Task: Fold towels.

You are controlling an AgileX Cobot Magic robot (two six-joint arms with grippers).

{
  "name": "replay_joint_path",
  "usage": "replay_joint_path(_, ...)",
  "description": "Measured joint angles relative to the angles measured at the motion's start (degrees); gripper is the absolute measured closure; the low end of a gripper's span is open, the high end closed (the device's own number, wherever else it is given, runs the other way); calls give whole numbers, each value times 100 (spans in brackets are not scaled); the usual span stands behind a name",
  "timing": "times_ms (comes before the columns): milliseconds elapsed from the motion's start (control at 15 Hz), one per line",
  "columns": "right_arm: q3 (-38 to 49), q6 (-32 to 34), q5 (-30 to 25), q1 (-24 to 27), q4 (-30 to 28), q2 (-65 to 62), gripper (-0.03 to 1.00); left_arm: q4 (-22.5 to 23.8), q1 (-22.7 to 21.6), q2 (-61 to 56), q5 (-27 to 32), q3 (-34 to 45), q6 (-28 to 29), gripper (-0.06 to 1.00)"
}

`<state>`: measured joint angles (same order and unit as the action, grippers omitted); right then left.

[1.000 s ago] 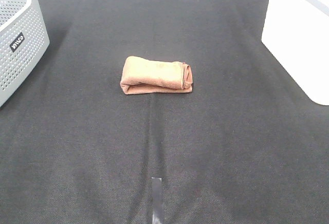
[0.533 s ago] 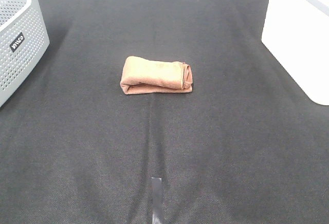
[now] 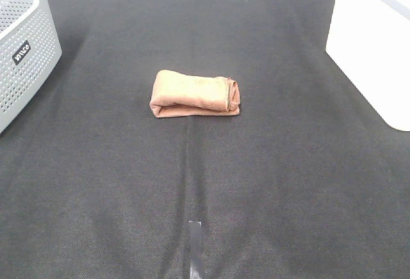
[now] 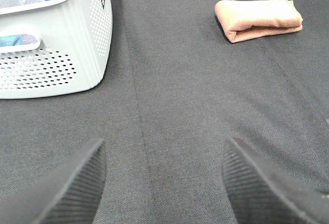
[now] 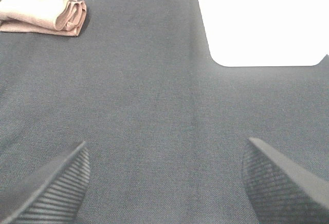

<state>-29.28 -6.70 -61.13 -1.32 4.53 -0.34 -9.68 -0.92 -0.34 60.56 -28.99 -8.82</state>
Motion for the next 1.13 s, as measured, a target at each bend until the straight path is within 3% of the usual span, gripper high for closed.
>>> replay_joint_path(1133, 0, 0, -6, 0, 6, -6, 20, 0, 0, 0, -6, 0, 0, 32)
